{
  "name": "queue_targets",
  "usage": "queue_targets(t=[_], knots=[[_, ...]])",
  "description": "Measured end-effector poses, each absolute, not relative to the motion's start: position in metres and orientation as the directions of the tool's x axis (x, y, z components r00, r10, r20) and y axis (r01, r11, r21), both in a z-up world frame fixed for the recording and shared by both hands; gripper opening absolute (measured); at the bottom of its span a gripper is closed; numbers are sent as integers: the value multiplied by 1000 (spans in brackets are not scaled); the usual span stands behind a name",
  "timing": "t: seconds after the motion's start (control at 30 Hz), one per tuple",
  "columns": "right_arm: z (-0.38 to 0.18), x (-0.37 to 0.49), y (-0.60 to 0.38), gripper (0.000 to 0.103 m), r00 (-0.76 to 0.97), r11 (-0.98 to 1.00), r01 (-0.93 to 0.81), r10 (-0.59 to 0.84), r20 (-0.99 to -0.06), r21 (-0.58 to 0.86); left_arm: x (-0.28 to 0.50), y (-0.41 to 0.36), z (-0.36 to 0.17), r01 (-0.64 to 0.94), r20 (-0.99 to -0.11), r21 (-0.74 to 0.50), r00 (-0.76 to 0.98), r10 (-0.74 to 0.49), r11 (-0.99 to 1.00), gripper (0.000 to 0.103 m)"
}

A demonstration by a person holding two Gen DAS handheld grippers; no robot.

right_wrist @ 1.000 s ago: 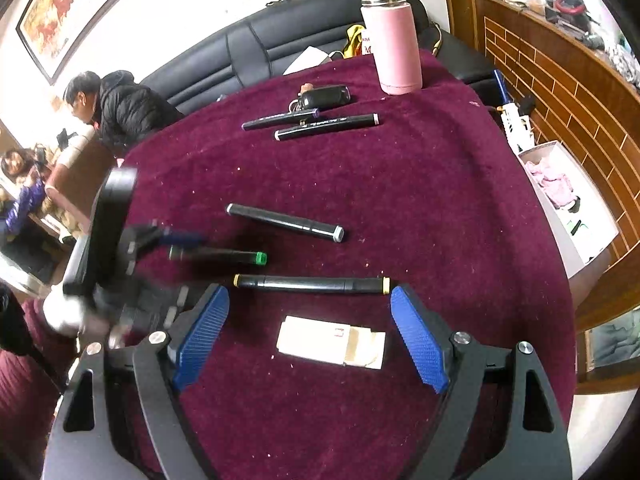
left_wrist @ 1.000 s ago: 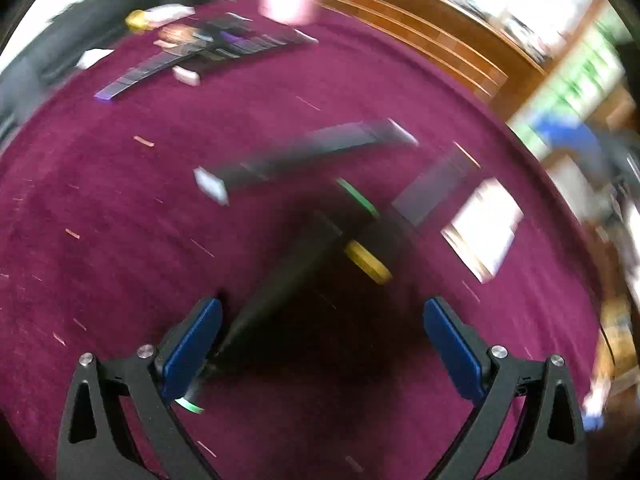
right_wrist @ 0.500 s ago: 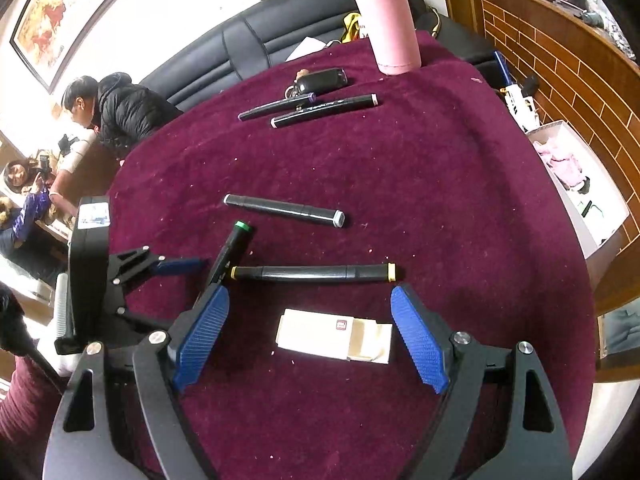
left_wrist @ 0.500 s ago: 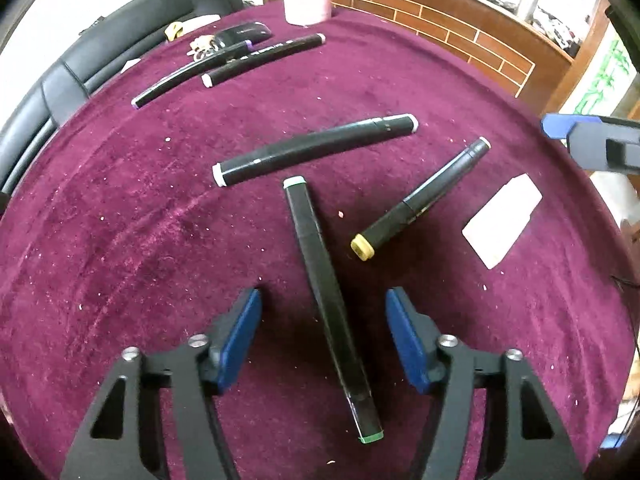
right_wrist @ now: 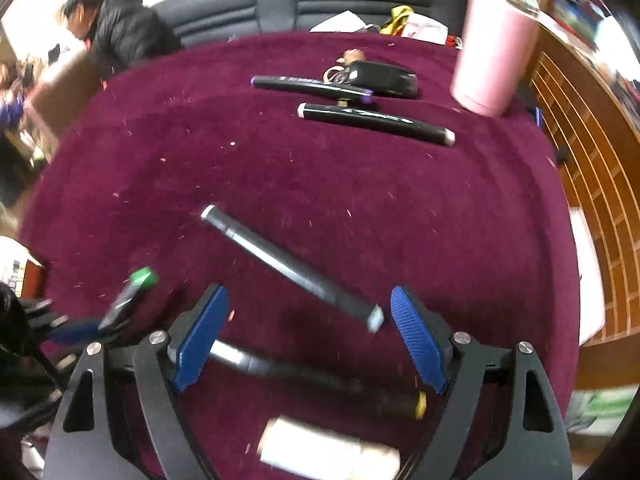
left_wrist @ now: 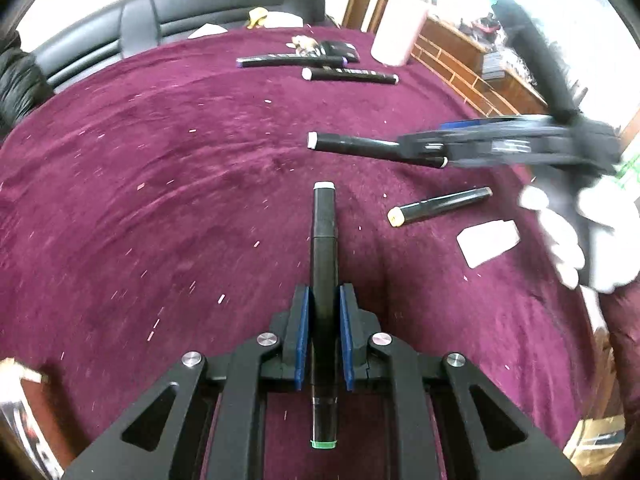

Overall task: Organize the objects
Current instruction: 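Grasp a green-capped black marker with the left gripper while the right grasps a black marker, then carry both black markers to the tray with both grippers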

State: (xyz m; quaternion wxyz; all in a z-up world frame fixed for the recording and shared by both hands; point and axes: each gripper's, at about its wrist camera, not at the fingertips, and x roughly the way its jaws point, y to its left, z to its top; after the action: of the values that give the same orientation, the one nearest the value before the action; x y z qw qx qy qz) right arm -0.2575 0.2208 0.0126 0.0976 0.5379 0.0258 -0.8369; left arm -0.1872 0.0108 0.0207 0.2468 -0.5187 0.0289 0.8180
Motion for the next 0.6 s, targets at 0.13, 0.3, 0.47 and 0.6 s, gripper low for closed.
queue_targets(t=[0.13, 0.3, 0.47, 0.6], knots=[[-2, -278, 208, 73, -371, -976, 216, -118, -921, 38, -177, -4, 32, -409, -841, -248, -360, 405, -878, 11], [-11, -280, 199, 61, -366, -974, 227, -68, -928, -19, -159, -24, 45, -381, -813, -282, -392, 430, -880, 11], [-6, -273, 196, 12, -355, -978, 208, -54, -933, -23, -146, -37, 51, -365, -795, -290, -424, 435, -885, 11], [5, -260, 198, 12, -365, -985, 172, -61, -929, -3, -135, -47, 53, -349, -785, -304, -436, 440, -887, 11]])
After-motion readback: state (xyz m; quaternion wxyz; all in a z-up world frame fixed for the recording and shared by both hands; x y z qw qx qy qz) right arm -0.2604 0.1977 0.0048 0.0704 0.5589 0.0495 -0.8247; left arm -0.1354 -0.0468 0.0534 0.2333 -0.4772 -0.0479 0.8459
